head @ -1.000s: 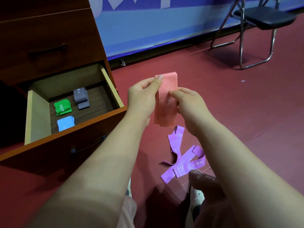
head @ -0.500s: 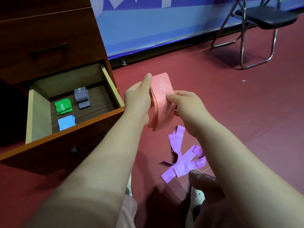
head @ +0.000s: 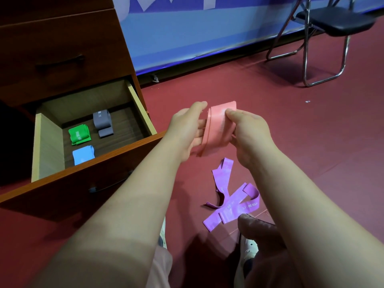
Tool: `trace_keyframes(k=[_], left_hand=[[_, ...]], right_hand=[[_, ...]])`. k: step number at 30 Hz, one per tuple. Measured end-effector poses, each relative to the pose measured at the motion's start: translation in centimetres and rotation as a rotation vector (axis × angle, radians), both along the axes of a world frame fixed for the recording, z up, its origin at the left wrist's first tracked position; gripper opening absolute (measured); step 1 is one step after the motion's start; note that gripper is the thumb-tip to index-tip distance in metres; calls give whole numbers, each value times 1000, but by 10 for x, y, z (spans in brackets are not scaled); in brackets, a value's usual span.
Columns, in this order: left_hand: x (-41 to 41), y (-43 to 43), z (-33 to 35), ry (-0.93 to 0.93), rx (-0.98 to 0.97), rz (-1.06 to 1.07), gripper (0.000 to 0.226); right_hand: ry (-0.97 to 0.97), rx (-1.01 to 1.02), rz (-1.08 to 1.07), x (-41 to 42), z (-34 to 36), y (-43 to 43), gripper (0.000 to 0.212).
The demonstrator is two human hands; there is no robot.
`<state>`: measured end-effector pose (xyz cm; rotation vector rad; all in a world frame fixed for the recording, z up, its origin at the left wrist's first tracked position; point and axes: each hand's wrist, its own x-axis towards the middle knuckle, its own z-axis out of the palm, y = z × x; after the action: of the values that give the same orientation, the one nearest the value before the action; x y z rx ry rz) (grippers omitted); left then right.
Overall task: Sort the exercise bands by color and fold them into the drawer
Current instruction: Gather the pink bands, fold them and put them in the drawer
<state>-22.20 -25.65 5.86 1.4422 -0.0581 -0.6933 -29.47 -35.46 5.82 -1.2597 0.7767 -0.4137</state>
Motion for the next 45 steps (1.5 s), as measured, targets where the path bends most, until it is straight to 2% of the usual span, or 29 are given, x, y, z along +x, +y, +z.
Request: trace_keyframes(k=[5,14,19,32,40,45], left_hand=[[-6,-2,0,-173,81,-13,34],[-6,2,-3,-340,83,-69,25],[-5,2,-6,-361,83,-54,25],[-3,-1,-11,-369,67,-43,29],[-2,-1,-10,-411,149,19,23],[-3,-1,-10,-400,154,17,23]], right_hand=[[0,-2,2,-1,1,0,20],[3,65,-58,-1,0,-2,19],[37,76,-24,0,-3,-4,7],[39,88,-3,6,-7,-3,9],[58,58,61,2,-5,0,7],[55,58,-2,3,-8,-2,3]])
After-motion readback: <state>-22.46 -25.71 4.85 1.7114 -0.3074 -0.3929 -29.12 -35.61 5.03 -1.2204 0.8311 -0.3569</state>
